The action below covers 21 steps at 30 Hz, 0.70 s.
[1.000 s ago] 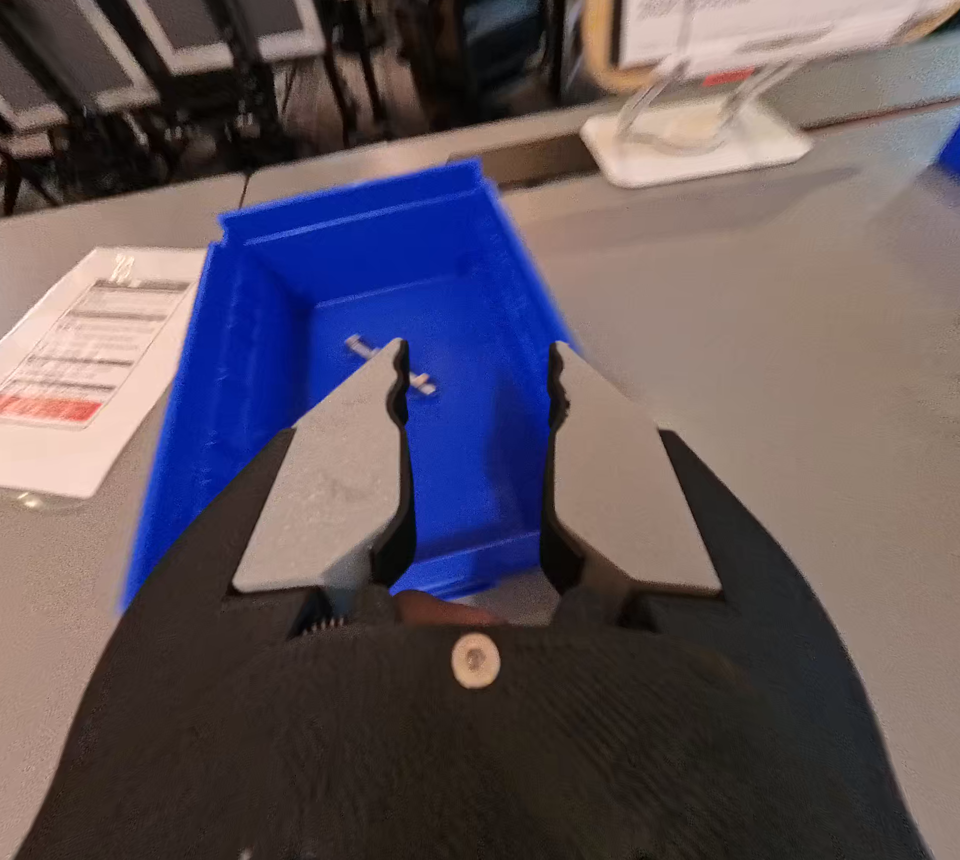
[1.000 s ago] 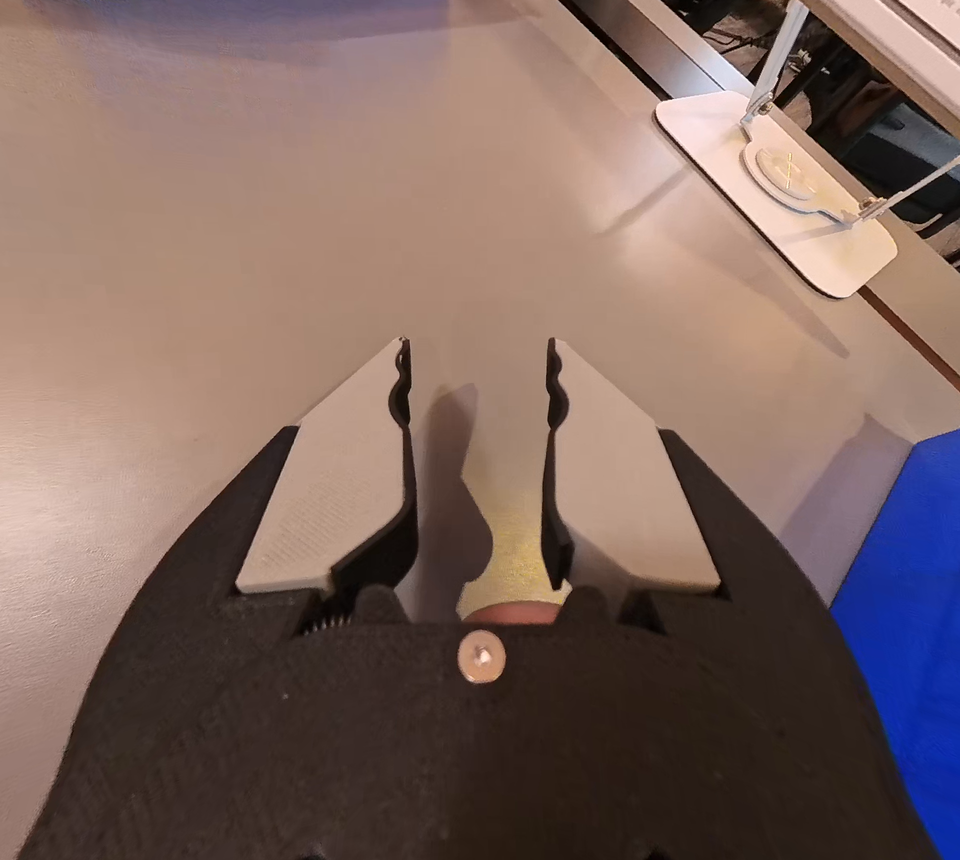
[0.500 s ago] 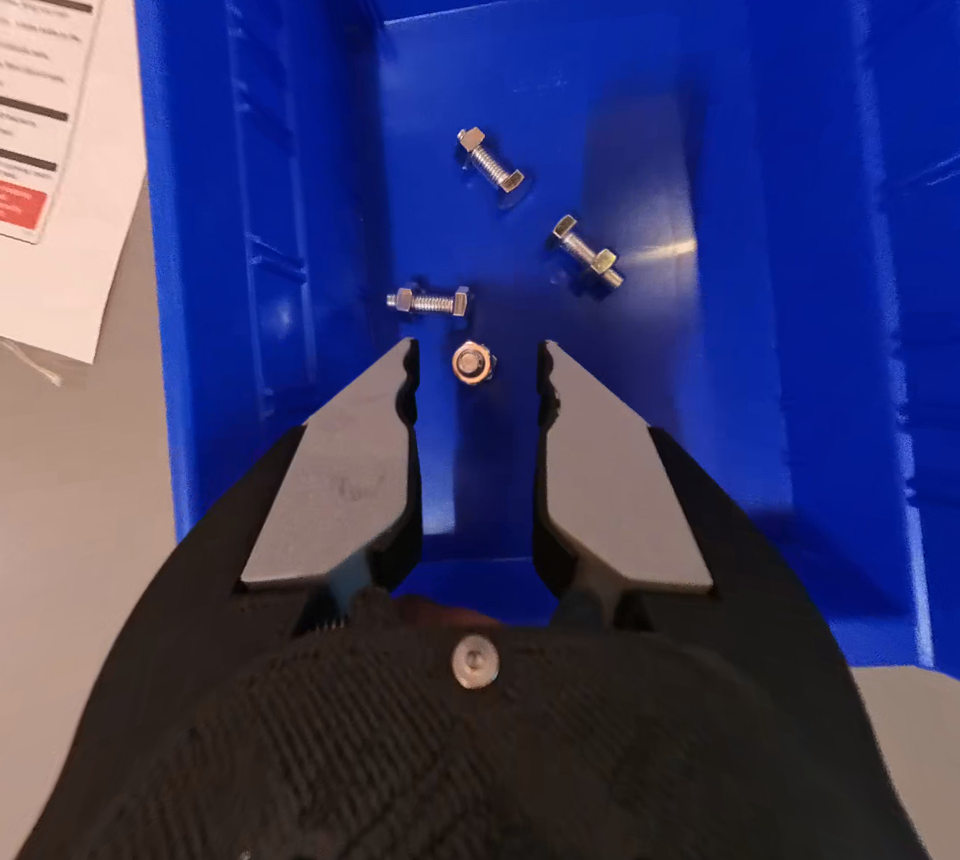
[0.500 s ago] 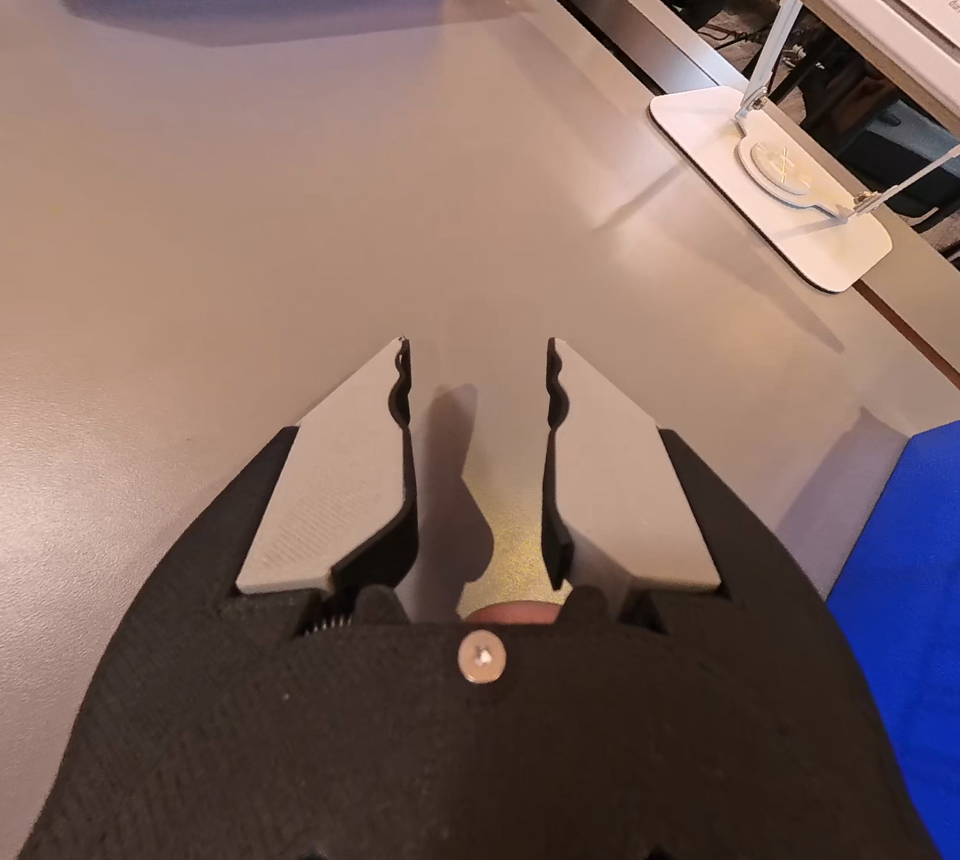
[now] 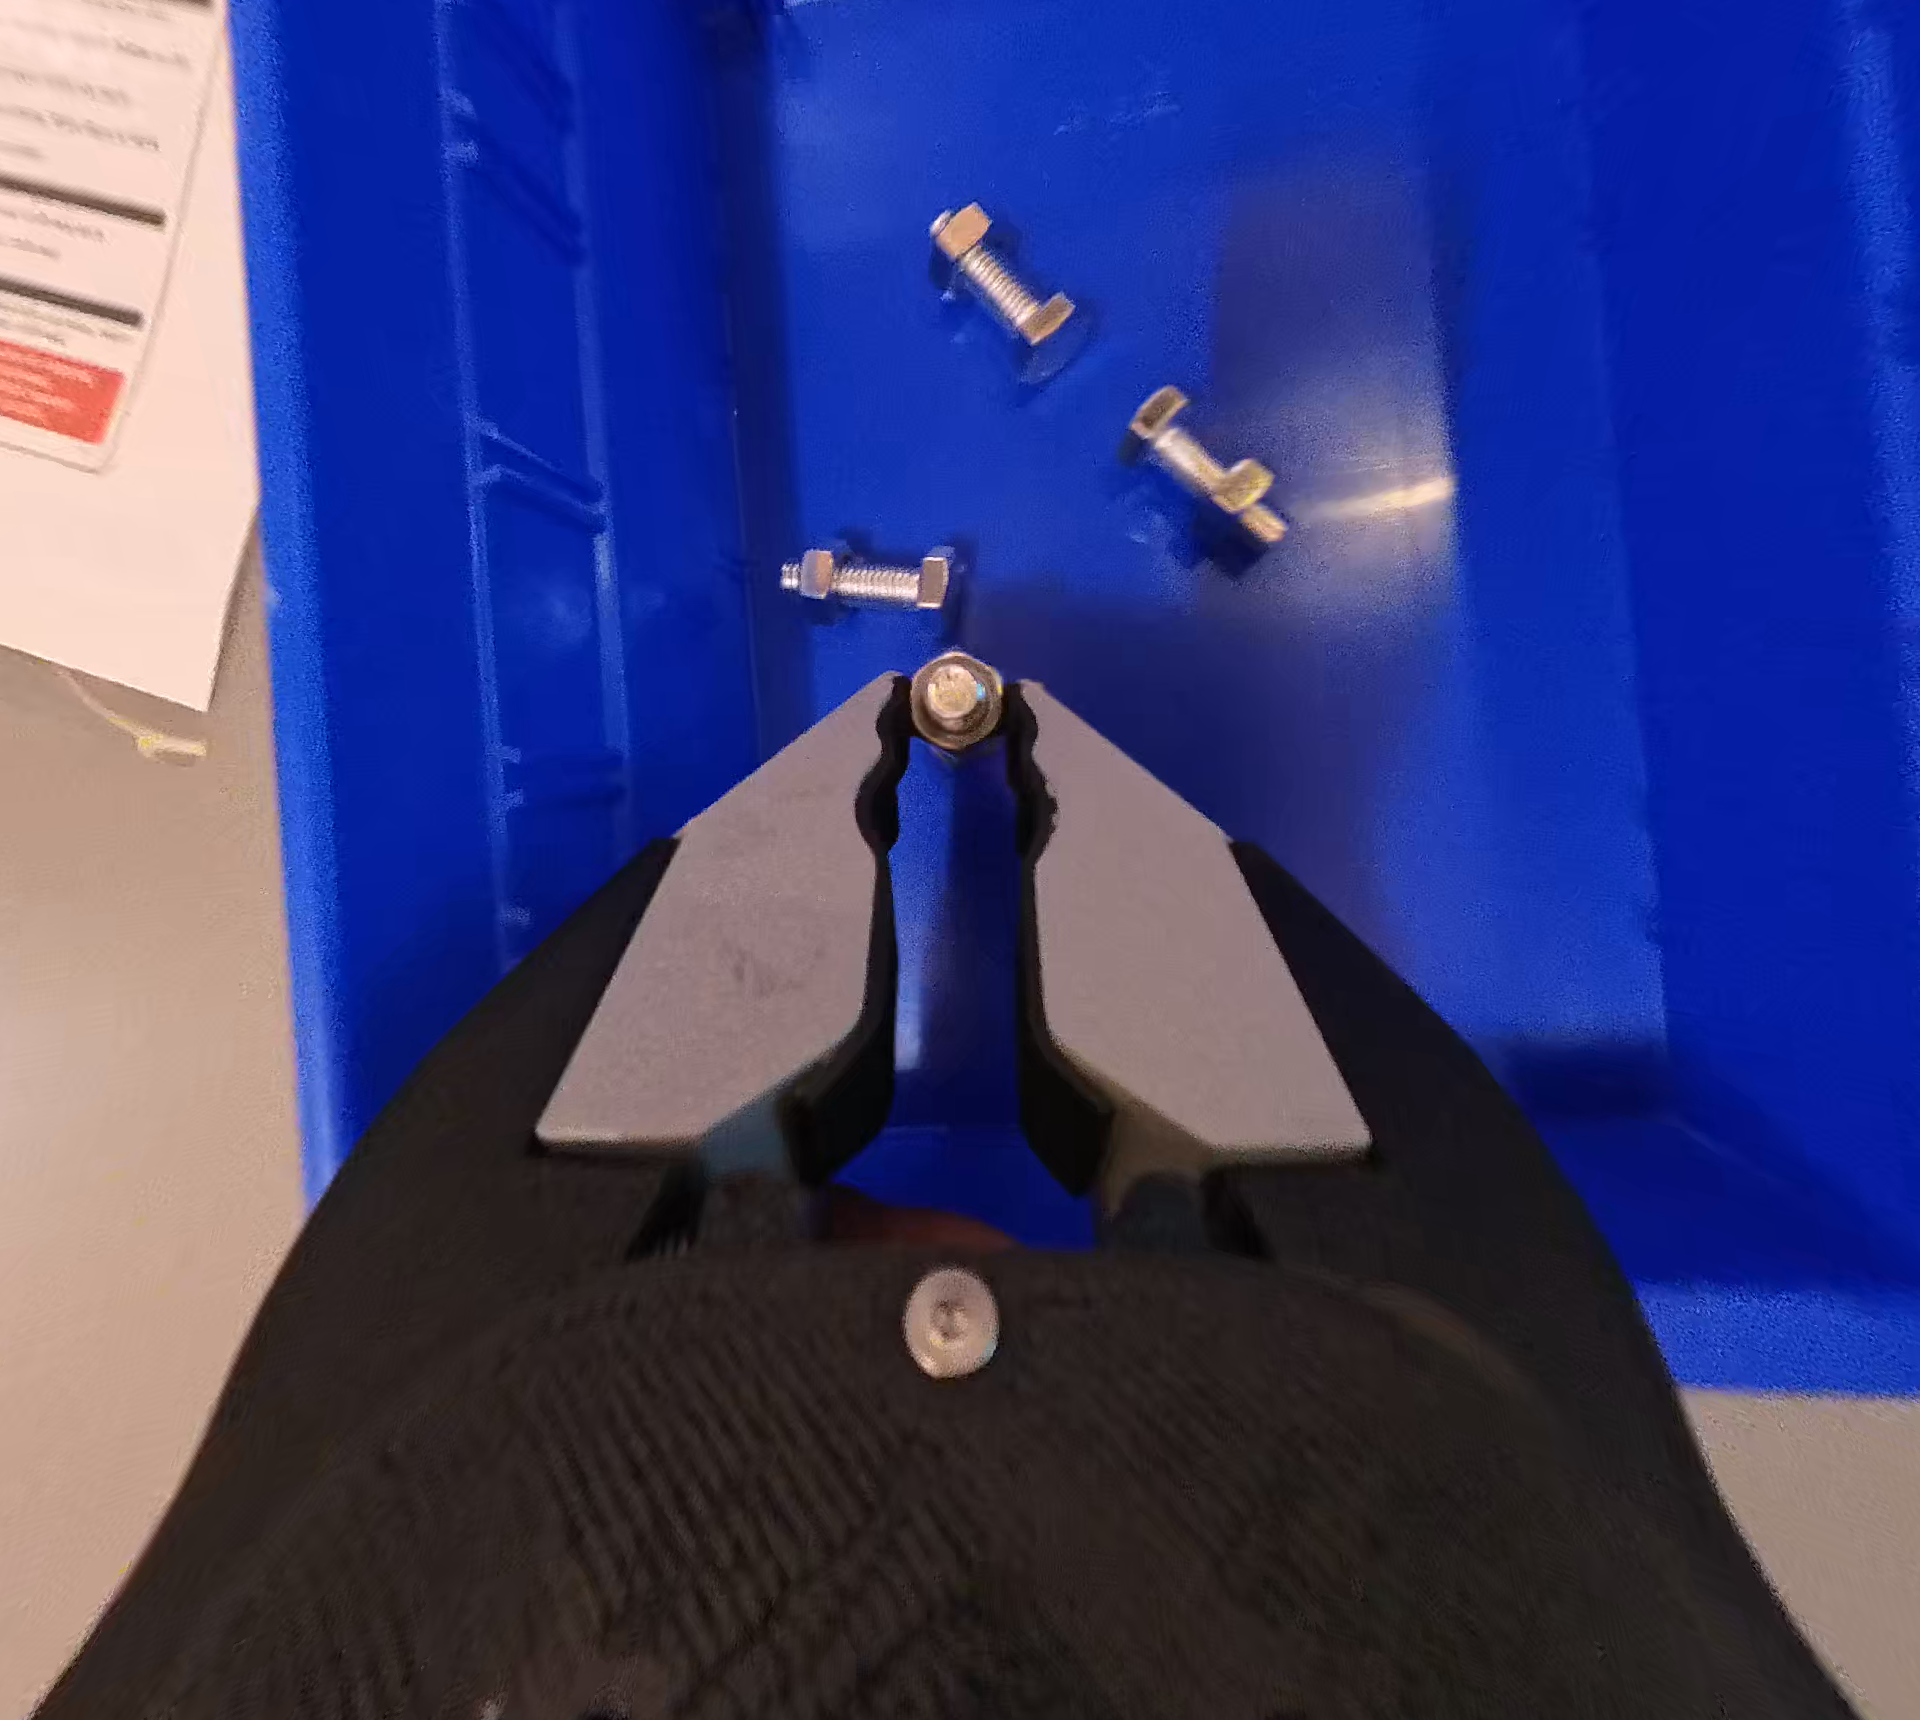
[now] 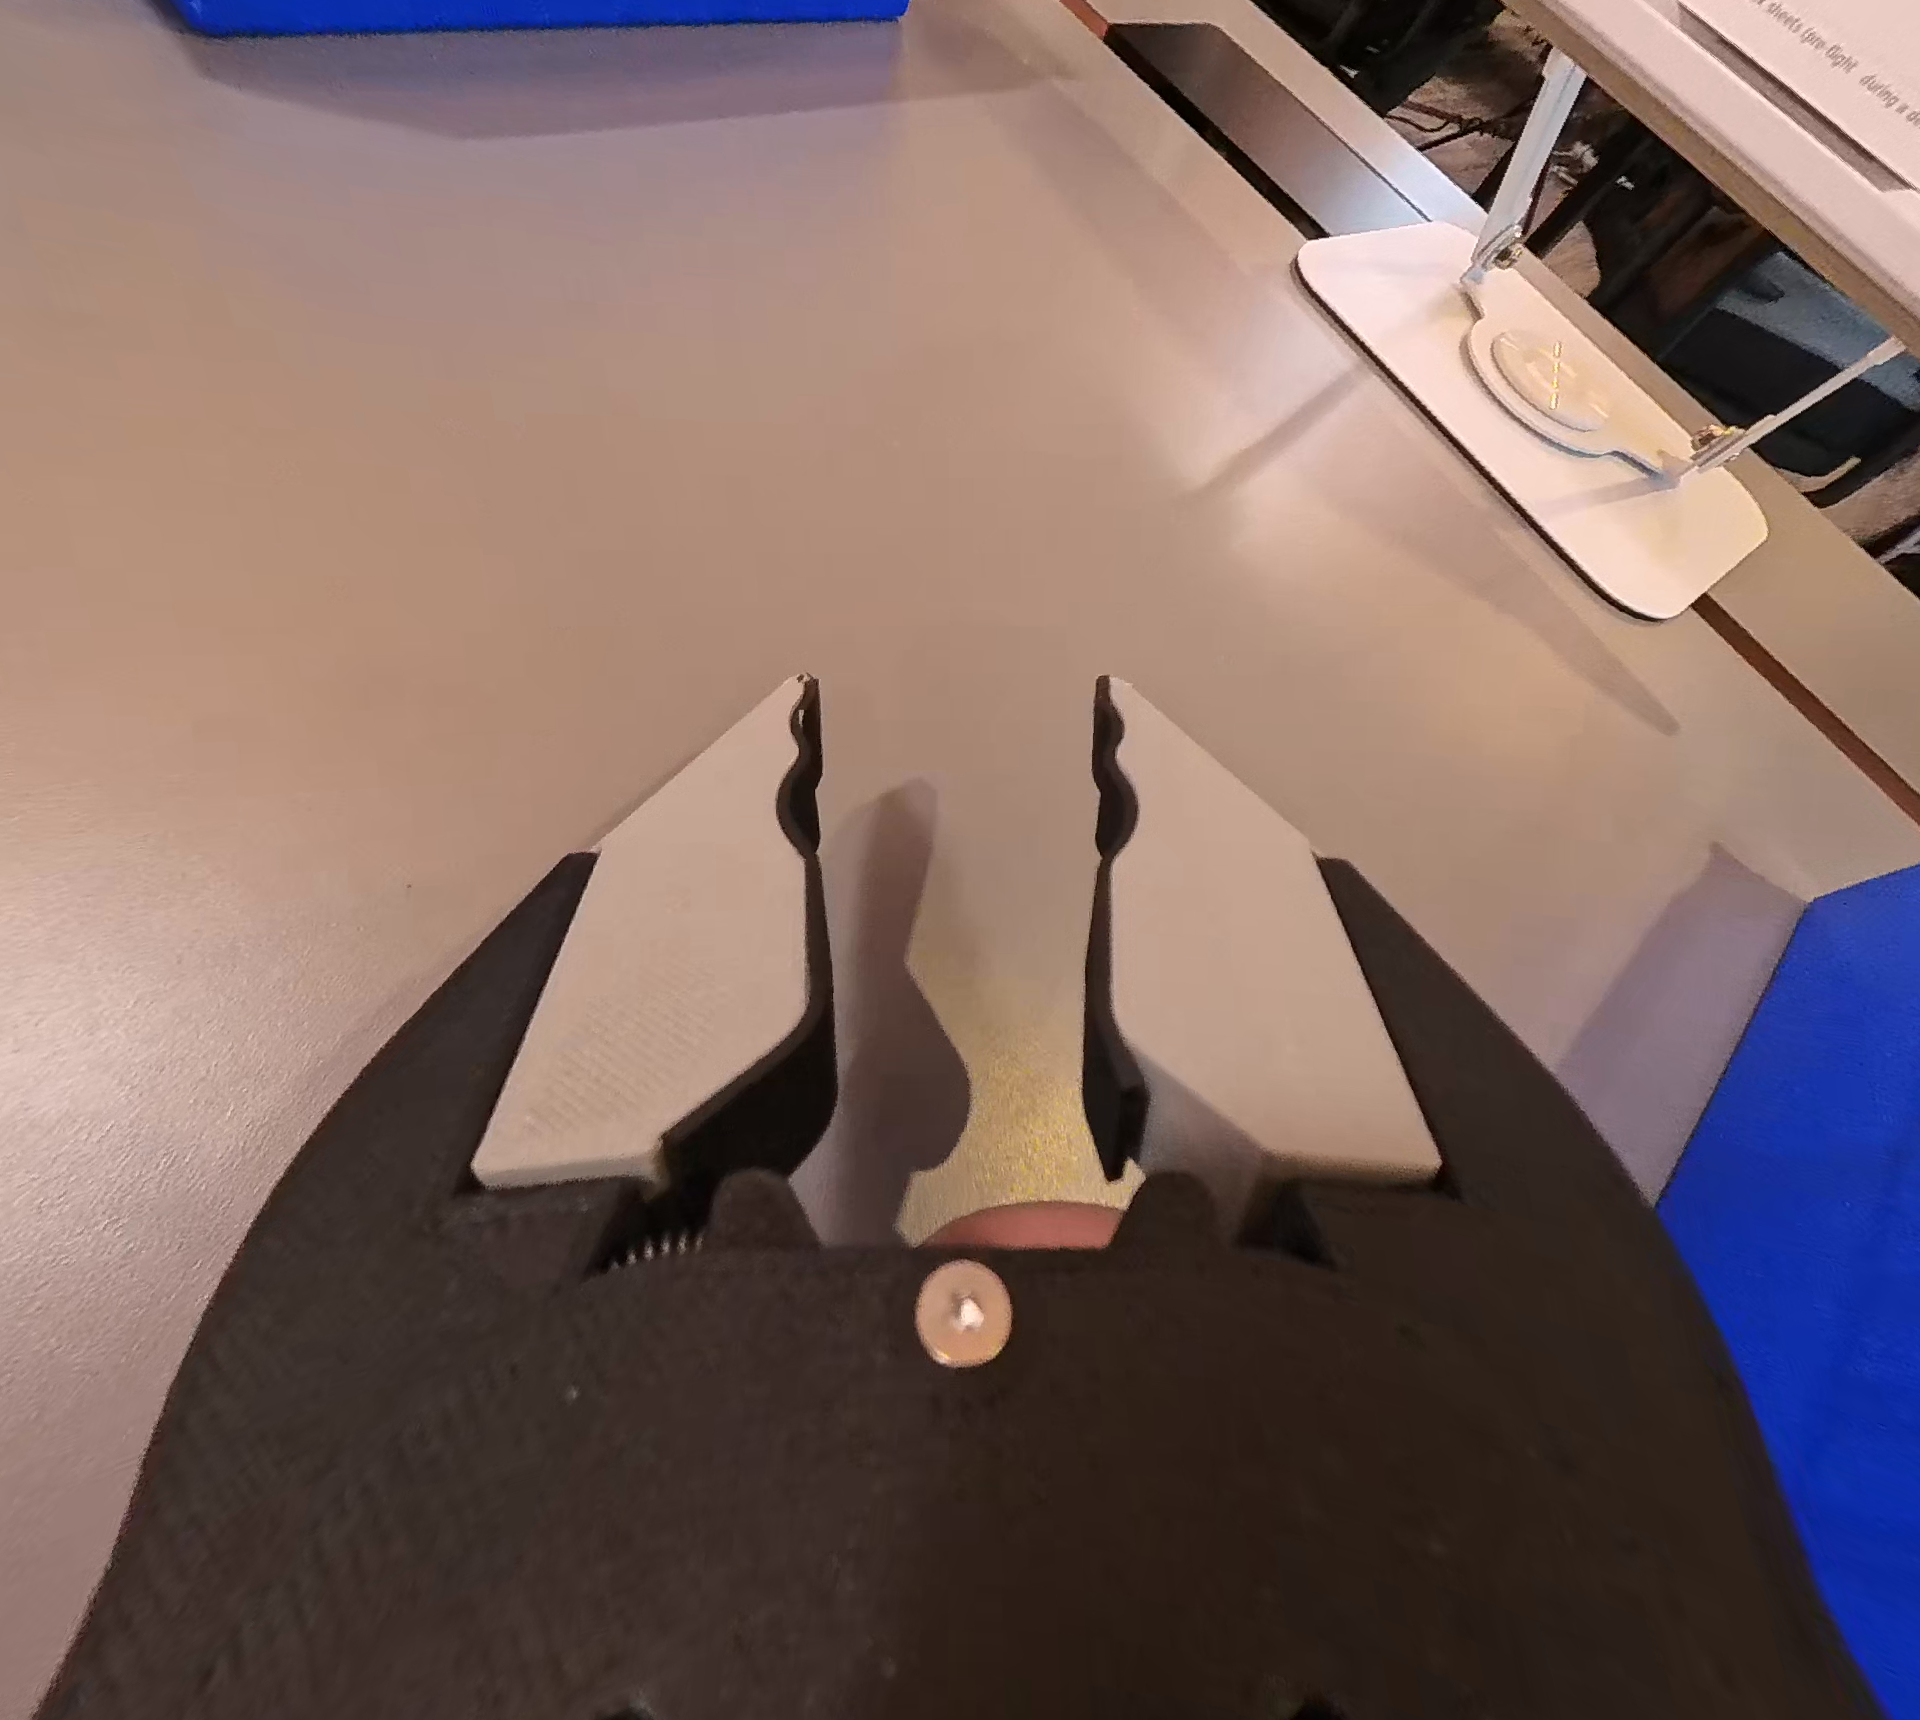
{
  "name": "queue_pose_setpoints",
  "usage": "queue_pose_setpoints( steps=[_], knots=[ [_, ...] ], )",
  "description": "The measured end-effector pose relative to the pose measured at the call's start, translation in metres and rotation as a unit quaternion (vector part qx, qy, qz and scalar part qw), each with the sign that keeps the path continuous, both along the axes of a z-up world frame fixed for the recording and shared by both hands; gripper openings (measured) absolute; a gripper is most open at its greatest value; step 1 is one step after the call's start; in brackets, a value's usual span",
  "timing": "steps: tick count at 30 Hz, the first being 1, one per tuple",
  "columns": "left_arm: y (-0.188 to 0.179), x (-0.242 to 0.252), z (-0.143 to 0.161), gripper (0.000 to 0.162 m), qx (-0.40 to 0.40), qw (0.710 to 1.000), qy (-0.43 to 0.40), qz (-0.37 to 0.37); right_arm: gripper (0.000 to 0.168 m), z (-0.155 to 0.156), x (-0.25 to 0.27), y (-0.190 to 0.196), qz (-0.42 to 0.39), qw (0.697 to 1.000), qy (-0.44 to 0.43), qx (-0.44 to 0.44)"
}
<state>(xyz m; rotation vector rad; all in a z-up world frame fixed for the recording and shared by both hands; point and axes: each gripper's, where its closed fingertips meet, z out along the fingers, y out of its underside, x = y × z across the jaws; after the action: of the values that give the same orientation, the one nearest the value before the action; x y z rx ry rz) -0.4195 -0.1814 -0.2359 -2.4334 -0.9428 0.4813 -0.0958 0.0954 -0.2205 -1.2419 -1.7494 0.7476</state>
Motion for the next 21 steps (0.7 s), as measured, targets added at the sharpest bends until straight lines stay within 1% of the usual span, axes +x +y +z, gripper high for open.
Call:
queue_pose_setpoints(
  steps=[3, 6, 8, 10, 13, 16, 17, 19, 21],
  knots=[
    [0.017, 0.018, 0.040, 0.016, 0.017, 0.998, 0.043, -0.052, 0.050, 0.004, 0.000, 0.000, 0.001, 1.000, 0.007, -0.003],
    [0.052, 0.059, 0.090, 0.016, 0.059, 0.986, 0.080, -0.131, 0.051, 0.011, 0.001, -0.006, 0.012, 1.000, 0.020, -0.019],
    [0.078, 0.096, 0.116, 0.016, 0.090, 0.974, 0.094, -0.186, 0.052, 0.021, 0.002, -0.022, 0.050, 0.996, 0.042, -0.059],
    [0.105, 0.134, 0.131, 0.016, 0.121, 0.959, 0.095, -0.239, 0.052, 0.034, 0.005, -0.038, 0.091, 0.989, 0.067, -0.100],
    [0.144, 0.196, 0.137, 0.016, 0.171, 0.931, 0.064, -0.317, 0.058, 0.048, 0.008, -0.044, 0.113, 0.981, 0.098, -0.125],
    [0.177, 0.246, 0.130, 0.015, 0.207, 0.904, 0.033, -0.372, 0.057, 0.061, 0.013, -0.050, 0.135, 0.971, 0.119, -0.155],
    [0.186, 0.261, 0.126, 0.015, 0.218, 0.895, 0.021, -0.388, 0.054, 0.066, 0.015, -0.052, 0.144, 0.968, 0.126, -0.165],
    [0.200, 0.284, 0.117, 0.015, 0.229, 0.882, 0.002, -0.412, 0.051, 0.075, 0.018, -0.056, 0.160, 0.960, 0.141, -0.180],
    [0.211, 0.300, 0.111, 0.015, 0.236, 0.873, -0.008, -0.428, 0.052, 0.078, 0.018, -0.058, 0.164, 0.957, 0.145, -0.188]
  ],
)
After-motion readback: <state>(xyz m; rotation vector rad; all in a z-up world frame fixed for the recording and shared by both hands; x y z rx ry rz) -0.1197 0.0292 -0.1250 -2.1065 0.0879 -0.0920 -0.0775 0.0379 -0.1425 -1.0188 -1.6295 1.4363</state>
